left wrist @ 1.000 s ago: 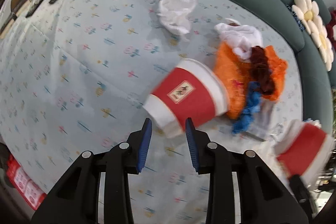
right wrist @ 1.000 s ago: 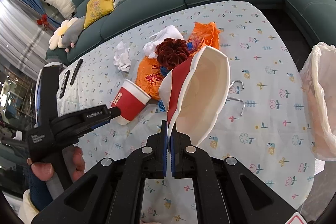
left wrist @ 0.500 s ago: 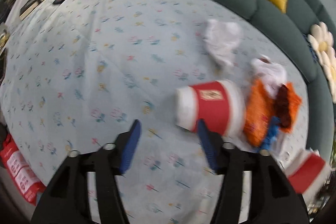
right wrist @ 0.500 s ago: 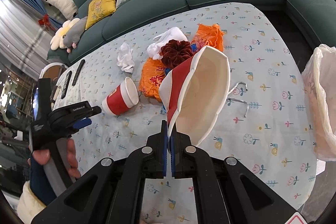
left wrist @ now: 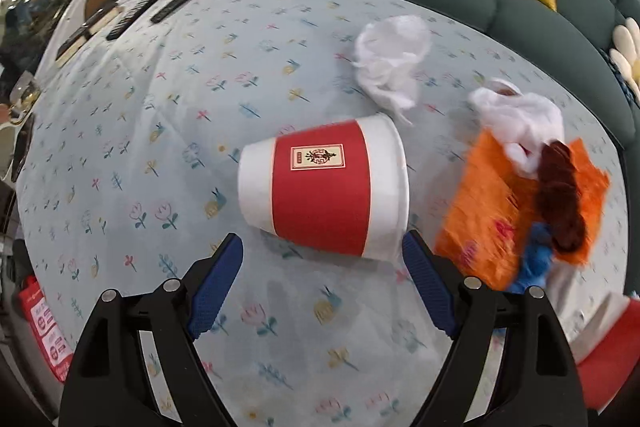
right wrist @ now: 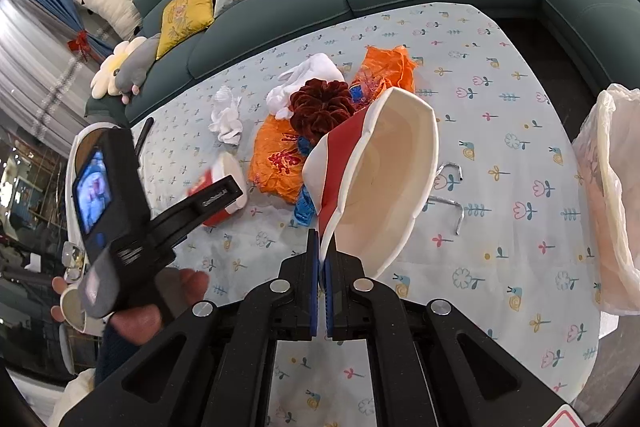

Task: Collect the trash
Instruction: 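Grasp the small red paper cup with left gripper while right holds large cup, then carry both paper cups with both grippers over the white trash bin, then open both grippers to drop the paper cups into the bin, then move both open grippers back over the orange bag pile on the table, then grasp the orange bag with blue ribbon with left gripper while right grasps grey cloth bag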

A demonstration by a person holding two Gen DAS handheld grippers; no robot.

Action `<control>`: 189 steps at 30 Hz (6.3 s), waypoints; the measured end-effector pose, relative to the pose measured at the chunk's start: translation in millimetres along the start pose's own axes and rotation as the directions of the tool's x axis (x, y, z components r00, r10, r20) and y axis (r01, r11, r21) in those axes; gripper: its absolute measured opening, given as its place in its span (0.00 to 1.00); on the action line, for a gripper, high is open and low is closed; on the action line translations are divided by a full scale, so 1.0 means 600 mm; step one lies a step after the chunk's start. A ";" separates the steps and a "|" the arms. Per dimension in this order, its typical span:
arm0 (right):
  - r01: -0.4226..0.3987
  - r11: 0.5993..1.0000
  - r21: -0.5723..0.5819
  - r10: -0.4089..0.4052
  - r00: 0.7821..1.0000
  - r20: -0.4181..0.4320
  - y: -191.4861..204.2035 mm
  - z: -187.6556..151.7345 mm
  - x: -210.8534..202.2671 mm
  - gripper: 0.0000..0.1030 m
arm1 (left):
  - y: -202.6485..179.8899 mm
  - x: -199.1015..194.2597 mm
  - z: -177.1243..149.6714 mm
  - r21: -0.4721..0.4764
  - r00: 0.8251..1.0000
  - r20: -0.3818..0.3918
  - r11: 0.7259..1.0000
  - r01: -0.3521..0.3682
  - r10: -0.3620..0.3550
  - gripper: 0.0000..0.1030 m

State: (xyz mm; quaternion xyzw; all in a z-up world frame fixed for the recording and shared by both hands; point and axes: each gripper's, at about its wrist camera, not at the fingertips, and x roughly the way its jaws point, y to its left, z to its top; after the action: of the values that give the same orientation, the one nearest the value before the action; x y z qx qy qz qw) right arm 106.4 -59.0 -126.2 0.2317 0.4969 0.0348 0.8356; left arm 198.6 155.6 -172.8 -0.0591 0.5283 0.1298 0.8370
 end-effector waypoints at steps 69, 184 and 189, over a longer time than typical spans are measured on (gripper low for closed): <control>-0.035 0.999 0.039 0.029 0.988 0.151 0.008 0.006 -0.130 0.03 | -0.006 -0.249 -0.077 0.315 0.915 0.212 0.910 0.270 -0.345 0.05; 0.120 0.989 0.087 -0.120 0.993 -0.002 -0.046 0.030 0.116 0.31 | -0.083 0.031 0.026 0.236 0.956 -0.135 0.928 0.288 -0.262 0.59; 0.126 0.988 0.089 -0.126 0.992 -0.010 -0.049 0.029 0.131 0.26 | -0.076 0.018 0.025 0.204 0.945 -0.140 0.925 0.320 -0.296 0.58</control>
State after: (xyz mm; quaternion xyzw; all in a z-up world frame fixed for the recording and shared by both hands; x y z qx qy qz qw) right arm 155.5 -68.9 -195.6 0.2368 0.5134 -0.0399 0.8239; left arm 228.7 116.9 -177.9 -0.0535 0.5674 -0.0672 0.8189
